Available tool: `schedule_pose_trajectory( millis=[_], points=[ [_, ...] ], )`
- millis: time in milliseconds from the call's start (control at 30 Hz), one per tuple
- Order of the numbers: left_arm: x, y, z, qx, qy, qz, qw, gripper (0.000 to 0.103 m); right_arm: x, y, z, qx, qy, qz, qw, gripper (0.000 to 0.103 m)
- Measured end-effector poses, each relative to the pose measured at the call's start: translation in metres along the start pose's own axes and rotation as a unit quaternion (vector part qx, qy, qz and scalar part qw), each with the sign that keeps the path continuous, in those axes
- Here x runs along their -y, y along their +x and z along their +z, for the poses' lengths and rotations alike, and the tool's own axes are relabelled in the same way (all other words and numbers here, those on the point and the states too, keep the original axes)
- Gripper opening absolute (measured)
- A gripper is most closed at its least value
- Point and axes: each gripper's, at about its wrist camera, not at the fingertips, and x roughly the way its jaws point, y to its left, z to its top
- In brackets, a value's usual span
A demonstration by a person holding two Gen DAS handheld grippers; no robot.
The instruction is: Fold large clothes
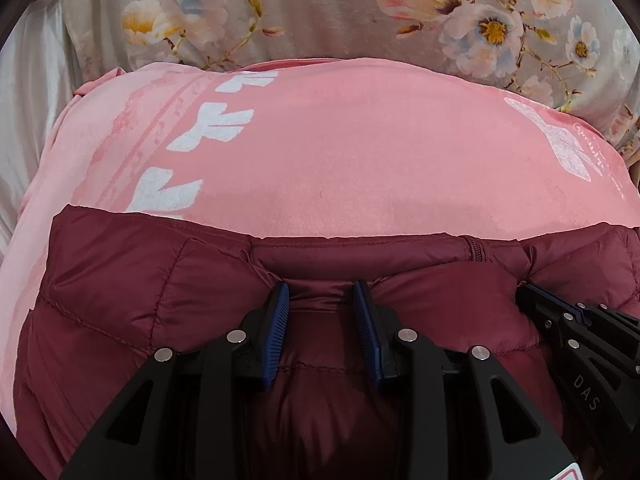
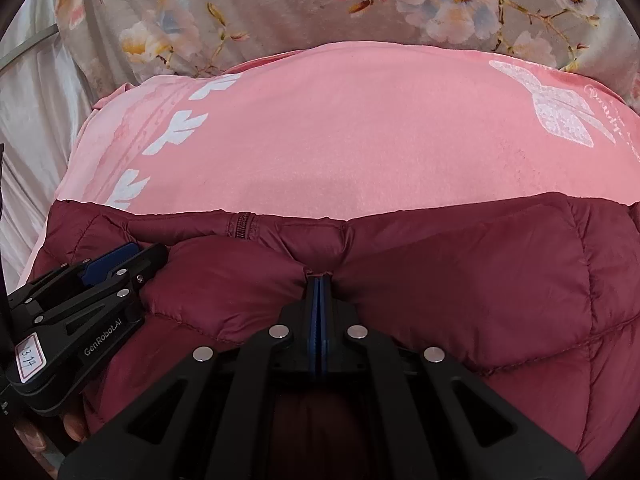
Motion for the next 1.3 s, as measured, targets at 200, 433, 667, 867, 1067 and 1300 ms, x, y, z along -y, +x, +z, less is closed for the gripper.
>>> schedule_pose_trajectory(
  millis=[200, 433, 667, 867, 1067, 1300],
  points=[
    [-0.004, -0.003, 0.001, 0.001, -0.008, -0.008, 0.9999, 0.034, 0.012, -0.008, 0.001, 0.008, 0.029, 0.030, 0.999, 0.000],
    [-0.079, -0.051, 0.018, 0.021, -0.074, -0.004, 0.9970, 0.033, 0.079, -0.068, 0.012, 0.052, 0.079, -0.050, 0.994, 0.003],
    [-0.138, -0.014, 0.005, -0.026, -0.142, 0.019, 0.9894, 0.034, 0.135, -0.052, -0.002, 0.022, 0.141, -0.078, 0.987, 0.000],
    [-0.127, -0.003, -0.007, -0.007, -0.123, 0.054, 0.9909, 0.035, 0.131, -0.039, -0.005, 0.027, 0.128, -0.095, 0.987, 0.000],
    [-0.121, 0.003, -0.005, -0.008, -0.106, 0.078, 0.9913, 0.035, 0.137, -0.038, -0.009, 0.030, 0.140, -0.085, 0.986, 0.000],
    [-0.097, -0.058, 0.000, 0.040, -0.091, 0.048, 0.9939, 0.033, 0.069, -0.092, -0.009, 0.081, 0.082, -0.033, 0.993, 0.004]
  ],
)
